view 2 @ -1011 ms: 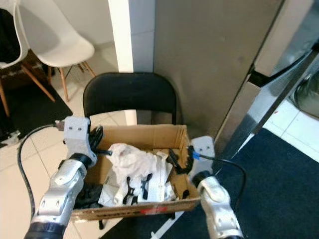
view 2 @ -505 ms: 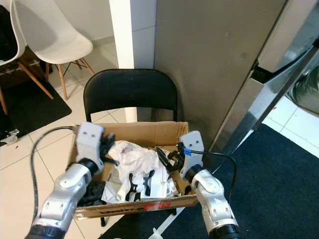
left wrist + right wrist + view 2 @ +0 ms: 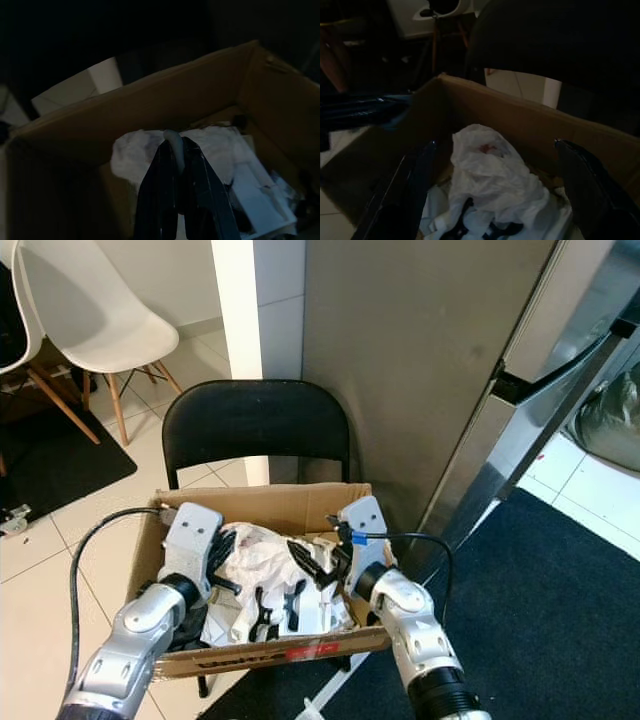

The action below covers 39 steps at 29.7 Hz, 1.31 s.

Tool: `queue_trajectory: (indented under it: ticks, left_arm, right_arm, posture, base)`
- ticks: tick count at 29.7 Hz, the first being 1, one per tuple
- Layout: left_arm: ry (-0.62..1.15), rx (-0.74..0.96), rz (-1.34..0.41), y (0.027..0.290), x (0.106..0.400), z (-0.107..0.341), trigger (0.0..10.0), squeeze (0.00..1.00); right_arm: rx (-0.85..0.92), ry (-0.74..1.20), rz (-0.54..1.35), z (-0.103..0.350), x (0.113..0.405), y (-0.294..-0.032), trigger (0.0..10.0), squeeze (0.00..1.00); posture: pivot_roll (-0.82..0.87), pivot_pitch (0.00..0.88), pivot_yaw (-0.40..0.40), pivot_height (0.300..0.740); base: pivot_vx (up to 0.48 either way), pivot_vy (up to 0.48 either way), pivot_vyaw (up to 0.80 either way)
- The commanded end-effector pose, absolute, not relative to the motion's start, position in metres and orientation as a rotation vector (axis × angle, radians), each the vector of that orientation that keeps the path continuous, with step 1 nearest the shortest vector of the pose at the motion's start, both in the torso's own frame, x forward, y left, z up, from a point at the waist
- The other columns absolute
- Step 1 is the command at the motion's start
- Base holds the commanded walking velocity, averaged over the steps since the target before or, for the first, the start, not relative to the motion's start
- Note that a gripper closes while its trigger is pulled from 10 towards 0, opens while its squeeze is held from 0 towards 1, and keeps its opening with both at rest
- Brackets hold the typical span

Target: Picking trash to rubbish bin

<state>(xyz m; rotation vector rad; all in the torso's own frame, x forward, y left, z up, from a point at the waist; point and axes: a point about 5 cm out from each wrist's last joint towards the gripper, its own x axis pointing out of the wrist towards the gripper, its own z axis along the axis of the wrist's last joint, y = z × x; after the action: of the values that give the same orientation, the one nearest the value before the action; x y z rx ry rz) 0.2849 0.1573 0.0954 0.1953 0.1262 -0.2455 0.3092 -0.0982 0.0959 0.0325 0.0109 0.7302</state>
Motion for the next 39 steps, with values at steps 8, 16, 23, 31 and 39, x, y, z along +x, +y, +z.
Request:
queue_trajectory:
  ticks: [8, 16, 23, 31, 39]
  left_arm:
    - [0.088, 0.208, -0.194, 0.162, 0.286, 0.101, 10.0, 0.0]
    - [0.057, 0.222, -0.161, 0.168, 0.289, 0.108, 10.0, 0.0]
    - [0.053, 0.214, -0.162, 0.167, 0.288, 0.109, 10.0, 0.0]
    - [0.049, 0.206, -0.219, 0.163, 0.287, 0.11, 10.0, 0.0]
    - [0.063, 0.209, -0.238, 0.167, 0.283, 0.109, 10.0, 0.0]
  right_arm:
    - [0.017, 0.074, 0.585, 0.075, 0.318, -0.112, 10.0, 0.0]
    - [0.007, 0.052, 0.6, 0.074, 0.32, -0.108, 10.0, 0.0]
    - [0.103, 0.053, 0.637, 0.07, 0.319, -0.107, 10.0, 0.0]
    - [0.344, 0.016, 0.85, 0.081, 0.314, -0.095, 10.0, 0.0]
    - [0.275, -0.048, 0.885, 0.091, 0.324, -0.099, 10.0, 0.0]
  posture:
    - [0.04, 0.103, -0.085, 0.74]
    - [0.03, 0.1, -0.087, 0.74]
    - [0.05, 0.098, -0.08, 0.74]
    - [0.05, 0.099, -0.079, 0.74]
    - [0.05, 0.106, -0.064, 0.74]
  base:
    - [0.0, 0.0, 0.0]
    - [0.0, 0.0, 0.0]
    - [0.0, 0.0, 0.0]
    - [0.0, 0.0, 0.0]
    - [0.0, 0.0, 0.0]
